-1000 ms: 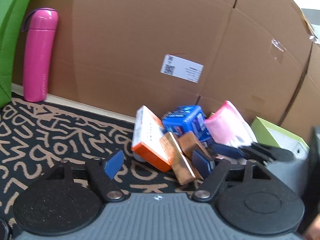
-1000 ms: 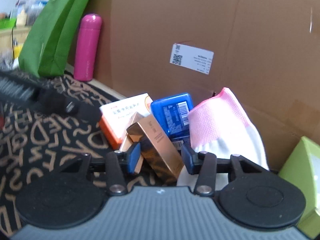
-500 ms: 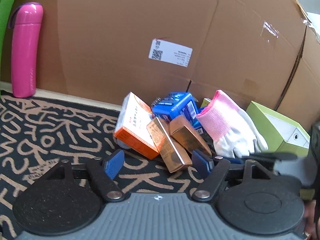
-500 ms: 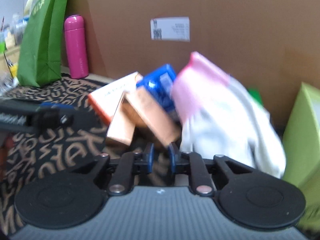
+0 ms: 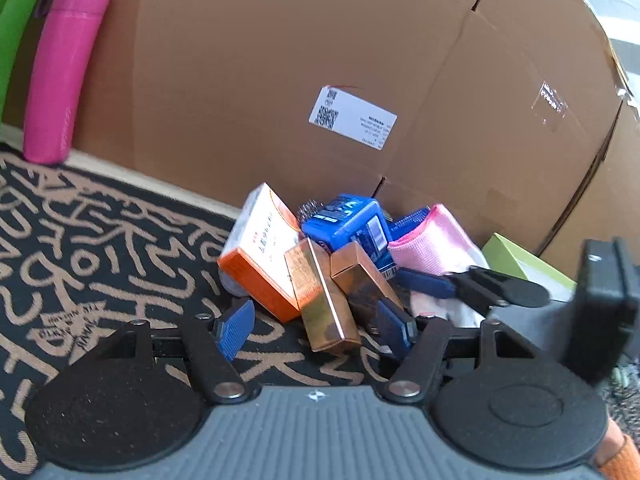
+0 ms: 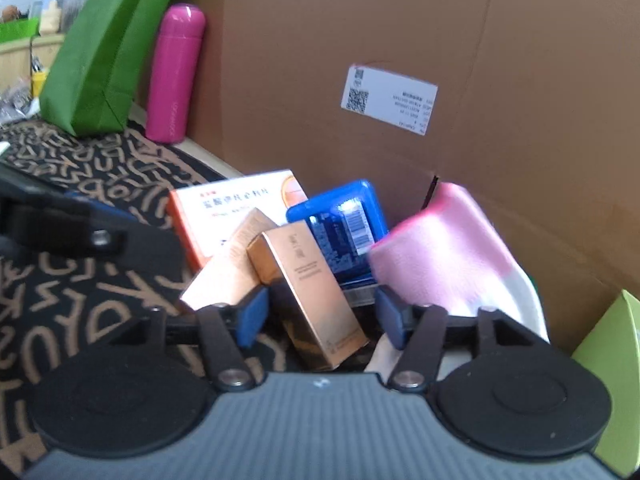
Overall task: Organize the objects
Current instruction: 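Grasp a gold box with the right tool while left tool grasps another gold box, then carry both gold boxes over the shoe box and open both tools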
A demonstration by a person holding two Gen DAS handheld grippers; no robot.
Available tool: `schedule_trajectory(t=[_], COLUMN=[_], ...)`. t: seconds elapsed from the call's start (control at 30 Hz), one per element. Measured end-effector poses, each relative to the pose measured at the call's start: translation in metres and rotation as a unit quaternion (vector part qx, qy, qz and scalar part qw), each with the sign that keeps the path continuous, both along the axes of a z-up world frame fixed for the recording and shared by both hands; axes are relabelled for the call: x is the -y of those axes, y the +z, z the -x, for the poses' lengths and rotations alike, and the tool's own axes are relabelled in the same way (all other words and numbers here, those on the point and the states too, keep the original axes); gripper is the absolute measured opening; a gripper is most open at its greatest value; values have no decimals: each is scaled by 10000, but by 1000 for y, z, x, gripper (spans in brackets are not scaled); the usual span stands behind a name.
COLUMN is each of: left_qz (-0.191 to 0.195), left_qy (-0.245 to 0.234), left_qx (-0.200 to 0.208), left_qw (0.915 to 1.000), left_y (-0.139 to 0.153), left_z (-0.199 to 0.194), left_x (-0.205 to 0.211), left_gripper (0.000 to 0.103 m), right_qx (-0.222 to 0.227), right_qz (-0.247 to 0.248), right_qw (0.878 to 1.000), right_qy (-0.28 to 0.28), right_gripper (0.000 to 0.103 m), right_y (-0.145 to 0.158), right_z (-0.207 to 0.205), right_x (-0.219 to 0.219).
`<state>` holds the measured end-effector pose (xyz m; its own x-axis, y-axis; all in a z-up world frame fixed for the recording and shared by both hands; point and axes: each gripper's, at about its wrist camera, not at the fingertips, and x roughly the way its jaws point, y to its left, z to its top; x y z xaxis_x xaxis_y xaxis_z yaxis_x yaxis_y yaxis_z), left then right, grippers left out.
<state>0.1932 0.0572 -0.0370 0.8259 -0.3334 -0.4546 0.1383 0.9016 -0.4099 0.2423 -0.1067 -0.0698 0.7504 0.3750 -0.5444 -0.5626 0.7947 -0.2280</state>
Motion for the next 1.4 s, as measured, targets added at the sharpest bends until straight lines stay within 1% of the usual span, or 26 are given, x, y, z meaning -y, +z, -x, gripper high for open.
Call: schedule_trajectory(t=[0.1, 0.2, 0.3, 0.37, 0.4, 0.47, 0.57, 0.6, 0.63, 0.67, 0.7, 0.73, 0.77, 0.83, 0.9, 0.97, 1.03, 1.07, 1.13, 1.17, 1.2, 1.27, 1.3, 1.33, 1.37, 1.4], left_qz=[-101, -205, -389, -626, -759, -884, -1071, -1146, -1209, -1378, -1534, -1580, -1619, -1749, -1672, -1549, -1491, -1467, -1498, -1537, -1568, -1729, -1844, -1924, -2012, -2034], left_qy=[-28, -88, -194, -211, -173, -101, -63, -83, -140, -131, -195, -303, -416, -631, -846, -1004, -949, -882, -818, -756, -728, -788, -864, -968, -1020, -1083], left_qx=[-19, 40, 96, 104, 62, -35, -211, -287, -371, -318, -279, -258, -251, -235, -315, -435, -494, -469, -389, -374, -340, -291, -309, -371, -466, -536], left_qw=[9999, 9997, 9990, 9978, 9969, 9960, 9940, 9930, 9919, 9899, 9876, 9866, 9856, 9823, 9818, 9819, 9830, 9841, 9846, 9845, 9843, 9814, 9786, 9758, 9731, 9716], left_y=[-1, 0, -2, -5, -6, -7, -10, -12, -15, -16, -16, -16, -16, -16, -14, -12, -9, -9, -6, -5, -4, -3, -4, -6, -8, -10], left_z=[0, 2, 4, 1, -3, -14, -31, -37, -41, -41, -39, -36, -31, -18, -3, 9, 15, 15, 12, 9, 6, 1, -2, -5, -7, -8], left_x=[2, 7, 15, 24, 29, 38, 50, 53, 57, 60, 63, 64, 64, 61, 52, 42, 37, 39, 42, 45, 49, 58, 64, 67, 70, 72], left_gripper=[69, 69, 69, 69, 69, 69, 69, 65, 57, 46, 42, 38, 32, 27, 24, 24, 24, 26, 35, 48, 58, 58, 53, 42, 28, 27], right_qx=[-121, -219, -335, -445, -506, -618, -724, -747, -761, -771, -829, -911, -935, -956, -908, -840, -788, -782, -781, -790, -804, -802, -795, -788, -791, -784], right_qz=[275, 180, -104, -457, -647, -833, -1075, -1121, -1140, -1148, -1125, -1087, -1075, -1020, -1026, -1056, -1080, -1093, -1123, -1149, -1172, -1179, -1172, -1174, -1184, -1175], right_qw=[9995, 9996, 9987, 9961, 9939, 9907, 9870, 9866, 9865, 9865, 9867, 9868, 9865, 9866, 9871, 9879, 9880, 9877, 9870, 9864, 9857, 9851, 9850, 9848, 9848, 9853], right_qy=[78, -61, -363, -618, -735, -881, -948, -919, -899, -882, -826, -780, -803, -839, -826, -771, -773, -794, -844, -873, -910, -966, -988, -1011, -996, -966], right_gripper=[42, 39, 36, 34, 31, 30, 30, 30, 30, 30, 31, 31, 33, 35, 43, 46, 47, 47, 47, 47, 47, 47, 45, 43, 36, 35], right_y=[2, 5, 7, 7, 8, 9, 11, 12, 13, 13, 12, 12, 11, 12, 14, 14, 14, 14, 14, 14, 13, 13, 13, 13, 13, 13], right_z=[8, 29, 54, 65, 68, 68, 66, 65, 65, 66, 66, 67, 67, 68, 73, 80, 86, 88, 89, 88, 88, 89, 87, 86, 86, 87], right_x=[-9, -2, 18, 36, 45, 59, 68, 69, 69, 70, 71, 73, 75, 74, 75, 75, 76, 77, 79, 82, 84, 87, 88, 88, 88, 87])
